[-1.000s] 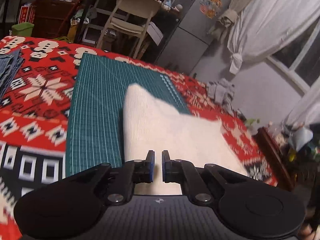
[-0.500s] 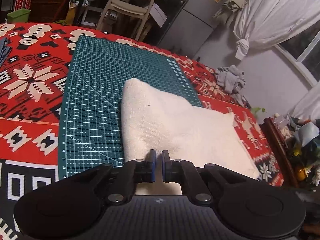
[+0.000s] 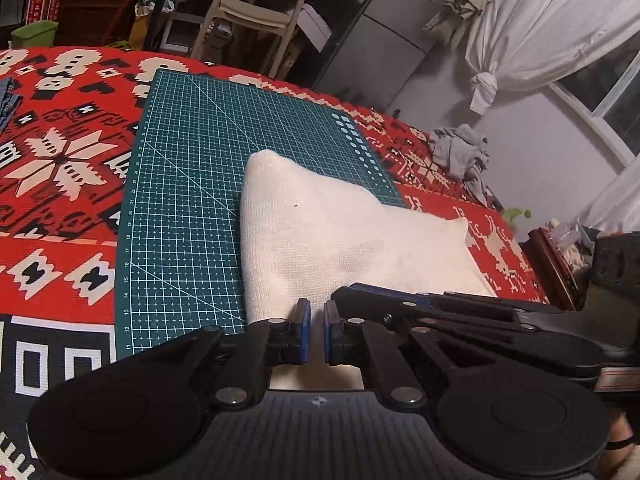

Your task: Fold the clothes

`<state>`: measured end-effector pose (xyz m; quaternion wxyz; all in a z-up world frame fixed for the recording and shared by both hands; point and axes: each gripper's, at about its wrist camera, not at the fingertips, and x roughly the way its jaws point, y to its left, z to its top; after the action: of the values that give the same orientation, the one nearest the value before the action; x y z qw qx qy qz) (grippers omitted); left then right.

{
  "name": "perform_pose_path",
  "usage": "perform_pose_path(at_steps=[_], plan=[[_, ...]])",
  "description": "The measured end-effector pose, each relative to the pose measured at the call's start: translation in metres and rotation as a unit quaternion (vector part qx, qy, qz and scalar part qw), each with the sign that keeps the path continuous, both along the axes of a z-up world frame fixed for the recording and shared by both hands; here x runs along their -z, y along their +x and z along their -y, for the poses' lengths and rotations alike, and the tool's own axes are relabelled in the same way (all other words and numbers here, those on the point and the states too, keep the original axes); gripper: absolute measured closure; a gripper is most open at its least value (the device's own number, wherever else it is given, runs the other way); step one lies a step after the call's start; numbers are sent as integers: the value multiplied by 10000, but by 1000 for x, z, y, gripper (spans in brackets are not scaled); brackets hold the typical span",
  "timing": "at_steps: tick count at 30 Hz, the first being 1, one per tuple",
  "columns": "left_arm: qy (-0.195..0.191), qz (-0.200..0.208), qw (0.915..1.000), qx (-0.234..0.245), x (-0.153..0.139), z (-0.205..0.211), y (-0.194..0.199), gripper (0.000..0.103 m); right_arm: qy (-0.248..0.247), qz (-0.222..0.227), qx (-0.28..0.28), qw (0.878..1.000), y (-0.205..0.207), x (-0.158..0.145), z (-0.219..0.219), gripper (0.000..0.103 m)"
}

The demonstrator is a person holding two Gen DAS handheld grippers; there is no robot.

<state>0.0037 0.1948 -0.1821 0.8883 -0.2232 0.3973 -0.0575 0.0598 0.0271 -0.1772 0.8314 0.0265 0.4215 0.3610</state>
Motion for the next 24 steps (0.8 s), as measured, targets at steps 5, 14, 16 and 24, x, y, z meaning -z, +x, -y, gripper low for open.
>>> perform_pose_path(at_steps=[5, 14, 16, 24], plan=[[33, -62, 10000, -27, 0, -1, -1, 97, -307, 255, 276, 9988, 4, 7, 16, 103], [-355, 236, 9990, -151, -22, -19, 16, 97, 233, 17, 616, 9978, 21, -11, 47, 97], [-358, 240, 9989, -157, -21, -23, 32, 97, 277, 112, 558, 9980, 27, -17, 41, 95], [-372, -41, 9991, -217, 0, -25, 63, 97, 84, 18, 245, 9997, 56, -3, -9, 100]])
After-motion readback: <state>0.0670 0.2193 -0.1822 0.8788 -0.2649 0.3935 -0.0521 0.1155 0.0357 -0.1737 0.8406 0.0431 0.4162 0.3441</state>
